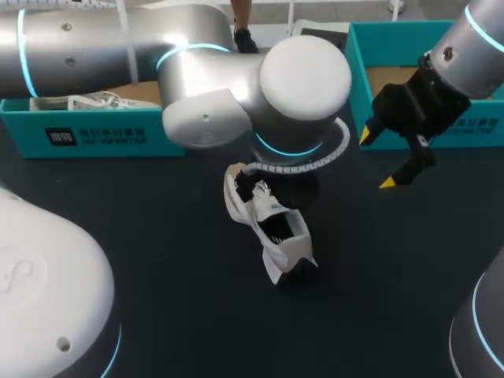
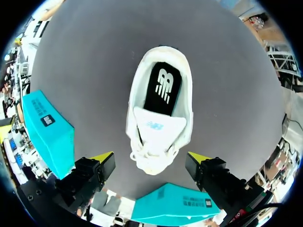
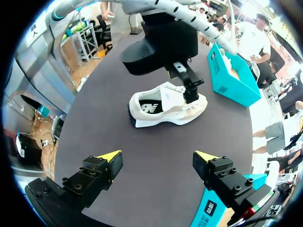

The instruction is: Take the shoe out of the shoebox, open the shoe tongue, remove and reinsert the insole, then place the shoe into the shoebox

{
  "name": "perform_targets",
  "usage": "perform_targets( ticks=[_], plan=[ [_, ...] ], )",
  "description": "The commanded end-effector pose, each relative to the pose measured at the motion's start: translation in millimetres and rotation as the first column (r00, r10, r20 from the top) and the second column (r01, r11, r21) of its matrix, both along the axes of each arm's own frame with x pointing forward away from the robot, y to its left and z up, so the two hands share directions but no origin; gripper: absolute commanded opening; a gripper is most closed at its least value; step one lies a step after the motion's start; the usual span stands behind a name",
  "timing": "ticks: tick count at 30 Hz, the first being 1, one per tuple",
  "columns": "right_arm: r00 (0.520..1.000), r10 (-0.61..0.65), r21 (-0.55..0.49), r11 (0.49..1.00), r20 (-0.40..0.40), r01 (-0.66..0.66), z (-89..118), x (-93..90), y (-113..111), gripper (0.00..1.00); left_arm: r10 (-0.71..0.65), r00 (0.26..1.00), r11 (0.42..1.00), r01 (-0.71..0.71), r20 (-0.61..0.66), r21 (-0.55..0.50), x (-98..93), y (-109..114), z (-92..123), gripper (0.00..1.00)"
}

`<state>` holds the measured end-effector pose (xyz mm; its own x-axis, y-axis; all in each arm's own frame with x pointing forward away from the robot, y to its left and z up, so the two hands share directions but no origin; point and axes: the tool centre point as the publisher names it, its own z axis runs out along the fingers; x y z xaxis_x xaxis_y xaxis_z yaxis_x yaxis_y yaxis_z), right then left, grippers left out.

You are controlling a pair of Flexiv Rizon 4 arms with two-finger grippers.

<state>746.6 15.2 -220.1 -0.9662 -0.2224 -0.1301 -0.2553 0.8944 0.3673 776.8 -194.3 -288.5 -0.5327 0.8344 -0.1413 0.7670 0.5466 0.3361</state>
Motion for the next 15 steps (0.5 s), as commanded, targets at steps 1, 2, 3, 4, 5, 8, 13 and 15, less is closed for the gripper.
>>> perform_targets(
  ticks=[1,2,3,4,5,8,13,15],
  plan=[
    [1.000,-0.002,-0.003,1.000,0.001,0.002,-1,-0.1,1,1.00,-0.007,1.000,1.000,0.006,-0.024,-0.027,11.2,14,9,1.00],
    [1.000,-0.002,-0.003,1.000,0.001,0.002,-1,-0.1,1,1.00,-0.021,0.999,1.000,0.021,-0.037,-0.018,13.0,15,9,1.00],
    [1.000,-0.002,-0.003,1.000,0.001,0.002,-1,-0.1,1,1.00,-0.028,0.999,1.000,0.028,-0.041,-0.015,13.8,15,8,0.62],
    [1.000,-0.002,-0.003,1.000,0.001,0.002,-1,-0.1,1,1.00,-0.024,0.999,1.000,0.024,-0.040,-0.011,15.0,15,7,0.46],
    [1.000,-0.002,-0.003,1.000,0.001,0.002,-1,-0.1,1,1.00,-0.031,0.999,1.000,0.030,-0.043,-0.002,15.4,15,6,0.42],
    [1.000,-0.002,-0.003,1.000,0.001,0.002,-1,-0.1,1,1.00,-0.044,0.997,0.999,0.044,-0.056,-0.001,13.9,13,2,0.13],
    [1.000,-0.002,-0.003,1.000,0.001,0.002,-1,-0.1,1,1.00,-0.078,0.991,0.997,0.079,-0.104,0.001,7.3,6,-15,0.18],
    [1.000,-0.002,-0.003,1.000,0.001,0.002,-1,-0.1,1,1.00,-0.088,0.988,0.996,0.087,-0.129,-0.013,3.4,4,-20,0.18]
  ],
)
